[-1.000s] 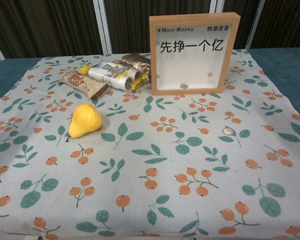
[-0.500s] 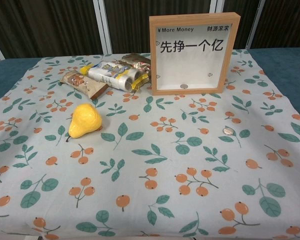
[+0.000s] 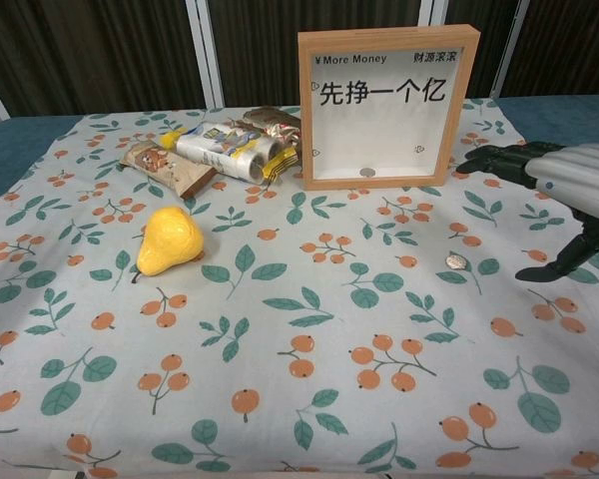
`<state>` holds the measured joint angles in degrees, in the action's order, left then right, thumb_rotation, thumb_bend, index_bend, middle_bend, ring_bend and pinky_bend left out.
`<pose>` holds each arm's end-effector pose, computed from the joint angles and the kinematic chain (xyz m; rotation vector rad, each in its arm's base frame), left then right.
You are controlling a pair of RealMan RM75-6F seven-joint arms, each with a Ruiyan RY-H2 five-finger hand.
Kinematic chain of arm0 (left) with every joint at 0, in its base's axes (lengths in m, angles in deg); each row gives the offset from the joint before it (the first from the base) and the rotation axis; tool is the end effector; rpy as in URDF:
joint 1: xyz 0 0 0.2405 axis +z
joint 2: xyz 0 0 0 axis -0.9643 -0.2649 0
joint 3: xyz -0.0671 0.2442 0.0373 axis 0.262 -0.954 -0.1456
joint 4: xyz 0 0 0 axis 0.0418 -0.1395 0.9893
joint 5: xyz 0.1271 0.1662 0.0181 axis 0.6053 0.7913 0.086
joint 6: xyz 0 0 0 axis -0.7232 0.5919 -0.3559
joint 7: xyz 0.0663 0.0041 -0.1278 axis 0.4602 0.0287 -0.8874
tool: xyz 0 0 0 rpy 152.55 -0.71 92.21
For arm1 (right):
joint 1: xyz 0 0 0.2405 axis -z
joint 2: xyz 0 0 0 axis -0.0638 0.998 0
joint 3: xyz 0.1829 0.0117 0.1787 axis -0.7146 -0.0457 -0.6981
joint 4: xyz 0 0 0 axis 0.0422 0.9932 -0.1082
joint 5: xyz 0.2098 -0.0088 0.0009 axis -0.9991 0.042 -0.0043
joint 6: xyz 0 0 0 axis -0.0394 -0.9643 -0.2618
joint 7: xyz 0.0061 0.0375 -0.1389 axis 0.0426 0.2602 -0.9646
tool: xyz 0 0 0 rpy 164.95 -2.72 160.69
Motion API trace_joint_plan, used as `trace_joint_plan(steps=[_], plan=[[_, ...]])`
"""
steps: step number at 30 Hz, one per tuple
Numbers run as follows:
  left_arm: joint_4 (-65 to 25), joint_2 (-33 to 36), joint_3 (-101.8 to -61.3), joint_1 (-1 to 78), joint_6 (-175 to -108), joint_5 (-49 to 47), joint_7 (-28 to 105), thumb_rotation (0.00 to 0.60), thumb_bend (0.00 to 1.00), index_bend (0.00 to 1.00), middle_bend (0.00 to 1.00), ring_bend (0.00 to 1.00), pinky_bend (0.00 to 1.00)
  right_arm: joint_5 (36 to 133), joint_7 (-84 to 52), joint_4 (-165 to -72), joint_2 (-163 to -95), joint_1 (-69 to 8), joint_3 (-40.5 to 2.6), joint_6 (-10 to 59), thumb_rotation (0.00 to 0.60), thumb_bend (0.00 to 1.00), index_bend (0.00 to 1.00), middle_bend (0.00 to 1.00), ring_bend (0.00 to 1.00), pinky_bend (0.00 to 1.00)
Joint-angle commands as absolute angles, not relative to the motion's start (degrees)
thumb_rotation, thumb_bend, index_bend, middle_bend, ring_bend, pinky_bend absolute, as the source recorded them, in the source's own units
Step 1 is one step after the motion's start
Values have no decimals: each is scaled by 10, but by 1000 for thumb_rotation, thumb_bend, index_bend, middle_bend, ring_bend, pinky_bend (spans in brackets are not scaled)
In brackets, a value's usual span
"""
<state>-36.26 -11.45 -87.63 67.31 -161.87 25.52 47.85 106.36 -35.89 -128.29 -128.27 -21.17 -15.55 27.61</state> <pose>-0.3021 0.1918 0.1266 -1.4844 -0.7713 -0.8484 -0.2315 -0.2806 0.0207 1.8767 -0.7470 0.8199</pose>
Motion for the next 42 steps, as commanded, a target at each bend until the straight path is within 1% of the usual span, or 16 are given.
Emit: trace_joint_plan(steps=[1, 5, 8, 11, 17, 19, 22, 32, 38, 41, 42], plan=[[-358, -113, -877, 673, -1618, 255, 474, 600, 407, 0, 0, 0, 0, 1058, -367, -1263, -1300, -219, -152, 281, 600, 480, 129, 0, 0, 0], [-351, -112, -877, 672, -1618, 255, 466, 600, 408, 0, 0, 0, 0, 1061, -364, -1231, -1324, -225, -146, 277, 600, 620, 124, 0, 0, 0], [-348, -112, -877, 672, -1618, 256, 461, 600, 408, 0, 0, 0, 0, 1061, -355, -1213, -1338, -227, -138, 280, 600, 658, 120, 0, 0, 0], [-345, -112, -878, 673, -1618, 256, 458, 600, 408, 0, 0, 0, 0, 1063, -348, -1195, -1350, -230, -132, 280, 600, 659, 147, 0, 0, 0], [-340, -111, -879, 673, -1616, 253, 454, 600, 409, 0, 0, 0, 0, 1069, -324, -1164, -1376, -232, -131, 264, 600, 659, 267, 0, 0, 0], [-338, -111, -879, 673, -1615, 252, 453, 600, 409, 0, 0, 0, 0, 1069, -319, -1153, -1384, -232, -131, 258, 600, 659, 325, 0, 0, 0], [-336, -110, -879, 673, -1614, 251, 452, 600, 408, 0, 0, 0, 0, 1068, -315, -1138, -1396, -234, -130, 256, 600, 659, 373, 0, 0, 0], [-327, -107, -879, 673, -1613, 249, 445, 600, 408, 0, 0, 0, 0, 1055, -306, -1106, -1421, -236, -125, 263, 600, 659, 375, 0, 0, 0], [-321, -104, -879, 672, -1609, 246, 441, 600, 409, 0, 0, 0, 0, 1053, -296, -1085, -1432, -233, -123, 256, 600, 659, 376, 0, 0, 0], [-319, -104, -879, 671, -1608, 246, 440, 600, 409, 0, 0, 0, 0, 1053, -295, -1078, -1437, -233, -123, 253, 600, 633, 386, 0, 0, 0], [-319, -104, -879, 671, -1608, 246, 439, 600, 409, 0, 0, 0, 0, 1053, -294, -1076, -1438, -233, -123, 252, 600, 611, 393, 0, 0, 0]])
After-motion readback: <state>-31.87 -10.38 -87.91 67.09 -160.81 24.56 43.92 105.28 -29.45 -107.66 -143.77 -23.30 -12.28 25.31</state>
